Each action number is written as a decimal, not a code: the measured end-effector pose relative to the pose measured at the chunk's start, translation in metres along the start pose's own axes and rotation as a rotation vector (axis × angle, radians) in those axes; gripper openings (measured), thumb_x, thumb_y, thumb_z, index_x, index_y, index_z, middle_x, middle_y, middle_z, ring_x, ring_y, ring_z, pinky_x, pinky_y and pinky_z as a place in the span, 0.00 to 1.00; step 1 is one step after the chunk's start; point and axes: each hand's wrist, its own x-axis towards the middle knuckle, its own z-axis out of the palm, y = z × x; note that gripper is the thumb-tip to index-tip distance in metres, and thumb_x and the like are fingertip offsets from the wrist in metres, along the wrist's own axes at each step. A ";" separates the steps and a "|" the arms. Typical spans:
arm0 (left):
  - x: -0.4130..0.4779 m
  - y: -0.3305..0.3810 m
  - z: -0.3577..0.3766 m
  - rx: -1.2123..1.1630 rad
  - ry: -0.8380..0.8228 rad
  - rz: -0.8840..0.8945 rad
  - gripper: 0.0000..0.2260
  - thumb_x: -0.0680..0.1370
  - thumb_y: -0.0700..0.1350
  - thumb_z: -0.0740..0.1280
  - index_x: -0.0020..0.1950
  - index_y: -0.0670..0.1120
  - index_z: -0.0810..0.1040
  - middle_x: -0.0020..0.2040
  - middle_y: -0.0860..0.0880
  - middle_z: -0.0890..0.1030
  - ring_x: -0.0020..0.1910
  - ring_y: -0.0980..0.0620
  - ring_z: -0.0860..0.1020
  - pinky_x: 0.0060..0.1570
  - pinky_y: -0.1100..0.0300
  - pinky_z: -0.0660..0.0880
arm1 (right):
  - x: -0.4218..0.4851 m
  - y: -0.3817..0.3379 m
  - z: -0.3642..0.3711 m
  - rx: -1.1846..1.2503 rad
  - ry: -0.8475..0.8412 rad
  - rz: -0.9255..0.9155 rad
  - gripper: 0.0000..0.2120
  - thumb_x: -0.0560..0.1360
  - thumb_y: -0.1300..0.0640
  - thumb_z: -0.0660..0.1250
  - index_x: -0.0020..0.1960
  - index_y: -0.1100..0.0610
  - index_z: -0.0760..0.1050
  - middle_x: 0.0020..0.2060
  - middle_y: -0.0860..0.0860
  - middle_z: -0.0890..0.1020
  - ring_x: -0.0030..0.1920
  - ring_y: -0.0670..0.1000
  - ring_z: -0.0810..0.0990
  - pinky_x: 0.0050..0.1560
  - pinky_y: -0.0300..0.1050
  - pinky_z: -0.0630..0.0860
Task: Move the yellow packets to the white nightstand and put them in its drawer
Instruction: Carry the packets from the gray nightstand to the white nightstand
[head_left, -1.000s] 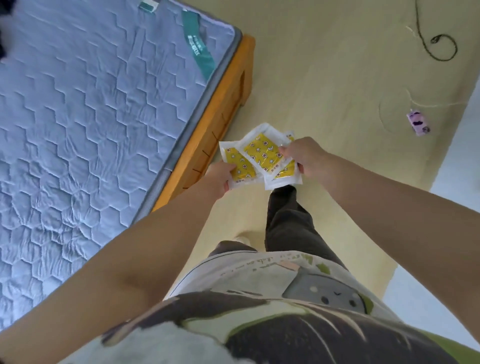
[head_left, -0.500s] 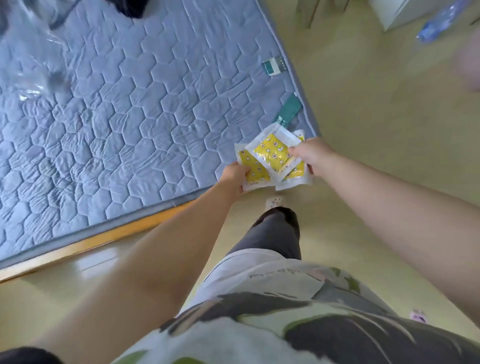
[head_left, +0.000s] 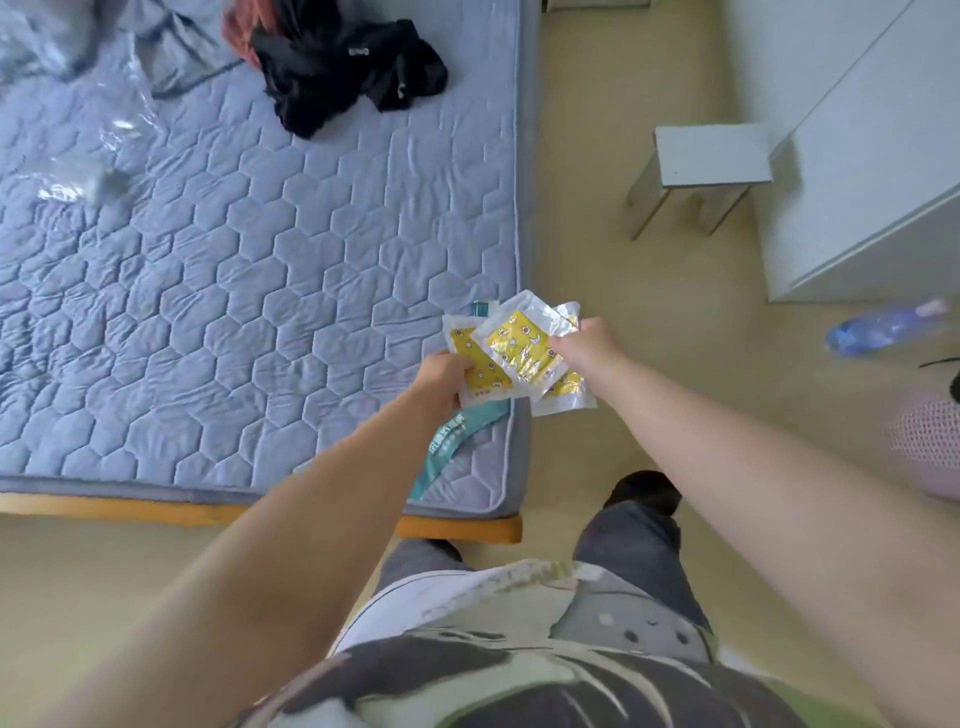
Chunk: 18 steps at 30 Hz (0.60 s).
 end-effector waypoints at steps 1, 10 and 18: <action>0.004 0.010 0.028 -0.020 0.008 0.007 0.07 0.78 0.33 0.61 0.44 0.44 0.74 0.42 0.43 0.79 0.43 0.42 0.79 0.56 0.38 0.75 | 0.019 0.000 -0.025 -0.002 0.003 -0.009 0.06 0.72 0.60 0.67 0.48 0.59 0.76 0.40 0.53 0.79 0.45 0.57 0.79 0.37 0.41 0.71; -0.009 0.119 0.262 -0.102 -0.010 0.039 0.09 0.78 0.32 0.59 0.51 0.43 0.75 0.50 0.42 0.80 0.50 0.40 0.79 0.56 0.38 0.75 | 0.148 -0.032 -0.240 -0.033 -0.047 -0.025 0.06 0.73 0.60 0.66 0.50 0.59 0.74 0.44 0.55 0.78 0.44 0.55 0.78 0.43 0.44 0.72; 0.009 0.222 0.307 -0.003 0.077 0.145 0.07 0.78 0.36 0.60 0.52 0.45 0.74 0.53 0.43 0.81 0.53 0.41 0.80 0.55 0.41 0.77 | 0.215 -0.104 -0.292 -0.018 -0.125 -0.067 0.05 0.75 0.59 0.65 0.49 0.60 0.74 0.39 0.53 0.76 0.43 0.55 0.77 0.38 0.42 0.71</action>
